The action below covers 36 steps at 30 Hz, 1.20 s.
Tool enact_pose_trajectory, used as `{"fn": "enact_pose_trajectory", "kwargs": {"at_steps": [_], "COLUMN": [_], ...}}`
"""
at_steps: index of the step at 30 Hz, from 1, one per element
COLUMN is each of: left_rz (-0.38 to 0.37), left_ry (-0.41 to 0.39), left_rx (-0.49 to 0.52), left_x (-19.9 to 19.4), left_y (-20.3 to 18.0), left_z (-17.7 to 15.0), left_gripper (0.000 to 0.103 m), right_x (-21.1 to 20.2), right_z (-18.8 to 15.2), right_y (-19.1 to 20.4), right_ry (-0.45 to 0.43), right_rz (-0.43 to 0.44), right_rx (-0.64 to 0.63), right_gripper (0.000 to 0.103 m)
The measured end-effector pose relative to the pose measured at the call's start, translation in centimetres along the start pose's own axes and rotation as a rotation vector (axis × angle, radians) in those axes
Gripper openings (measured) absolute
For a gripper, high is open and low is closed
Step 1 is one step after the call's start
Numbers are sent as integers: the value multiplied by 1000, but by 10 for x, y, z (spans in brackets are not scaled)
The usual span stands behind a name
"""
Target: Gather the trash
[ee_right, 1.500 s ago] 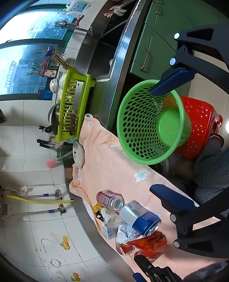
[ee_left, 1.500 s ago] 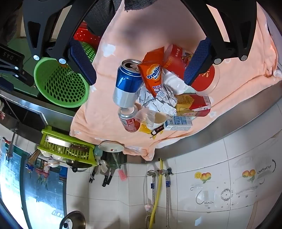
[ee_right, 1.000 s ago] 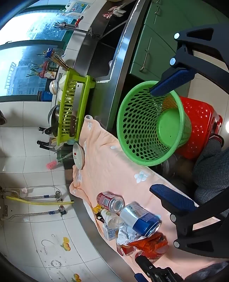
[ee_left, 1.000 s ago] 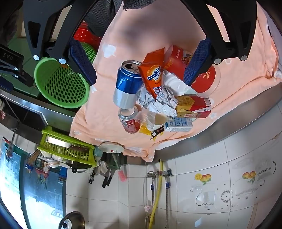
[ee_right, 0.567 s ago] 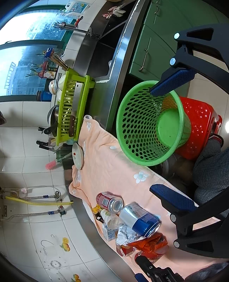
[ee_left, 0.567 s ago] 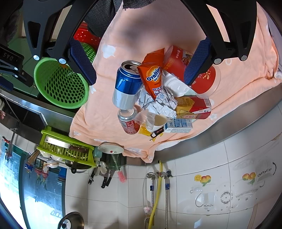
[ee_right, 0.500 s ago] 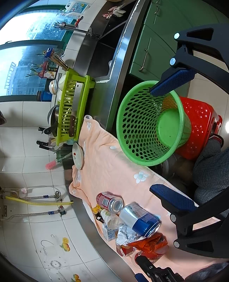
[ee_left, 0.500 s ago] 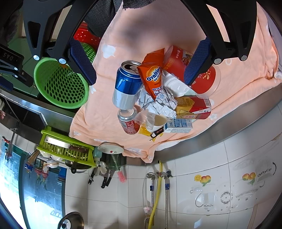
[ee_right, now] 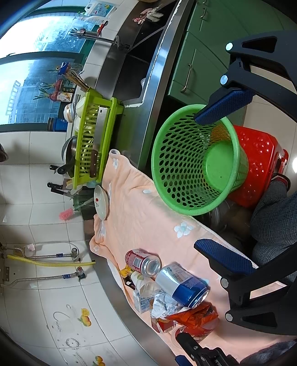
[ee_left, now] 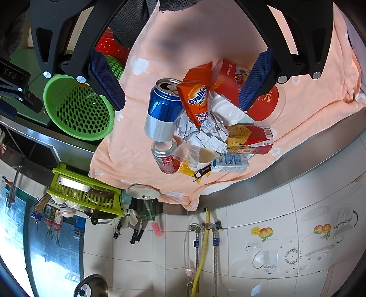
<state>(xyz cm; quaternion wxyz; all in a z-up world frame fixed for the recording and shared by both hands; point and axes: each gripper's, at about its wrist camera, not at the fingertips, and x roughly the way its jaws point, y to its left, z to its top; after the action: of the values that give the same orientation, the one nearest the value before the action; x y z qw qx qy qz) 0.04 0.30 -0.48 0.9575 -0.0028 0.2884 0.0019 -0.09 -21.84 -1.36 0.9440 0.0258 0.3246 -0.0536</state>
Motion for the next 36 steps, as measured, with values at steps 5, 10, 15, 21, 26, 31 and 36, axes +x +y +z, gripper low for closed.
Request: {"fn": "enact_pose_trajectory", "kwargs": {"at_steps": [5, 10, 15, 21, 26, 31, 36], "left_rz": [0, 4, 6, 7, 10, 11, 12], "left_ry": [2, 3, 4, 6, 6, 6, 6], "left_rx": [-4, -6, -6, -9, -7, -7, -7], "left_x": [1, 0, 1, 1, 1, 2, 2], "left_y": [2, 3, 4, 4, 3, 3, 3], "left_z": [1, 2, 4, 4, 4, 4, 3], "left_gripper": [98, 98, 98, 98, 98, 98, 98], "right_x": [1, 2, 3, 4, 4, 4, 4], "right_z": [2, 2, 2, 1, 0, 0, 0], "right_y": [3, 6, 9, 10, 11, 10, 11], "right_ry": [2, 2, 3, 3, 5, 7, 7], "right_rz": [0, 3, 7, 11, 15, 16, 17], "right_rx": [-6, -10, -16, -16, -17, -15, -15], "right_gripper": [97, 97, 97, 97, 97, 97, 97]}}
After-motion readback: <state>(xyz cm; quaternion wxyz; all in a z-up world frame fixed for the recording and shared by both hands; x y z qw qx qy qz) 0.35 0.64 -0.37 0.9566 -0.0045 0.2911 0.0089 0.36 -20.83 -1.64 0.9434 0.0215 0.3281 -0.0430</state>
